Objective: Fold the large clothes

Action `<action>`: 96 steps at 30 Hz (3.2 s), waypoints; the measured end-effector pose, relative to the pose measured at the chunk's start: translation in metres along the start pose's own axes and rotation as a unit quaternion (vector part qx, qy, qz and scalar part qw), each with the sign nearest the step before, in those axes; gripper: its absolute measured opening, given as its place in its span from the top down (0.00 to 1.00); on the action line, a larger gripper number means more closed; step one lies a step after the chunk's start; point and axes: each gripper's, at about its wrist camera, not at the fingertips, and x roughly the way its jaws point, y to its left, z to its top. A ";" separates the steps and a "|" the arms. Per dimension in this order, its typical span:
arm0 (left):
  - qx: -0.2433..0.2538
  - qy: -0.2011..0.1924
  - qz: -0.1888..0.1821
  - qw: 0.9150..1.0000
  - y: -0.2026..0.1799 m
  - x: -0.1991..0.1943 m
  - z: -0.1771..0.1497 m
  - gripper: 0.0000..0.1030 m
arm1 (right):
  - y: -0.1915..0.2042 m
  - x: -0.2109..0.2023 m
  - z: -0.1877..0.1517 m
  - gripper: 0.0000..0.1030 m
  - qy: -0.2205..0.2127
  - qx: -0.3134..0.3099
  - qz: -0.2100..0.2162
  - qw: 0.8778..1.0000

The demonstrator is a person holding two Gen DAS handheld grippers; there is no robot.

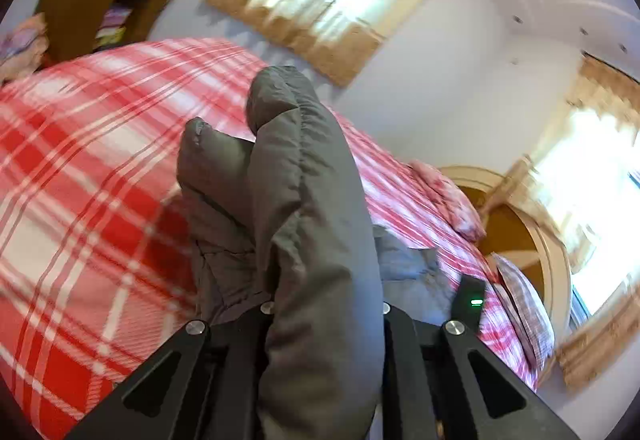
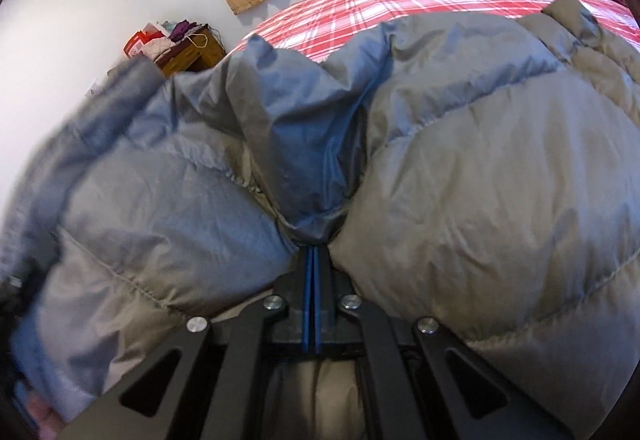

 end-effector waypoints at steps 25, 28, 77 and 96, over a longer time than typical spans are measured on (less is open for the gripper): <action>0.188 0.032 0.022 0.981 -0.089 -0.015 -0.012 0.89 | 0.041 -0.028 0.009 0.90 0.063 0.033 0.166 0.984; 0.214 0.049 0.028 0.975 -0.105 0.000 -0.030 0.89 | 0.014 -0.060 0.024 0.89 0.031 0.024 0.140 0.989; 0.338 0.232 -0.027 0.912 -0.151 -0.059 -0.136 0.79 | -0.050 -0.073 0.073 0.92 0.038 -0.137 0.089 0.986; 0.304 0.129 -0.049 0.943 -0.208 0.009 -0.140 0.45 | -0.073 -0.070 0.121 0.92 -0.015 -0.092 0.112 0.989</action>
